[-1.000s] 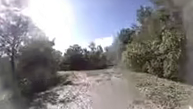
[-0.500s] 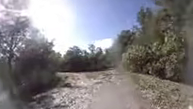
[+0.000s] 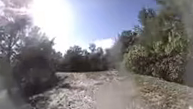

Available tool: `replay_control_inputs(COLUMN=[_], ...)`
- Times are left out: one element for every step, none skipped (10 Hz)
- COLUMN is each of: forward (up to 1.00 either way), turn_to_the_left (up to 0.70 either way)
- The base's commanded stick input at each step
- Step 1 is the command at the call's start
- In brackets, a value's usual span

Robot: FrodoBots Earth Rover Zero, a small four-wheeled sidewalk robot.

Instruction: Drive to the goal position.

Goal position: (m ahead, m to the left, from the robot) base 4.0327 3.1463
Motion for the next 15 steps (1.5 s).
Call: replay_control_inputs(forward=[0.30, 0.30, 0.30, 0.30, 0.30, 0.30, 0.30, 0.30, 0.30, 0.30, 0.30, 0.30, 0.30, 0.30, 0.30], turn_to_the_left=[0.00, 0.00, 0.00, 0.00, 0.00, 0.00, 0.00, 0.00, 0.00, 0.00, 0.00, 0.00, 0.00, 0.00, 0.00])
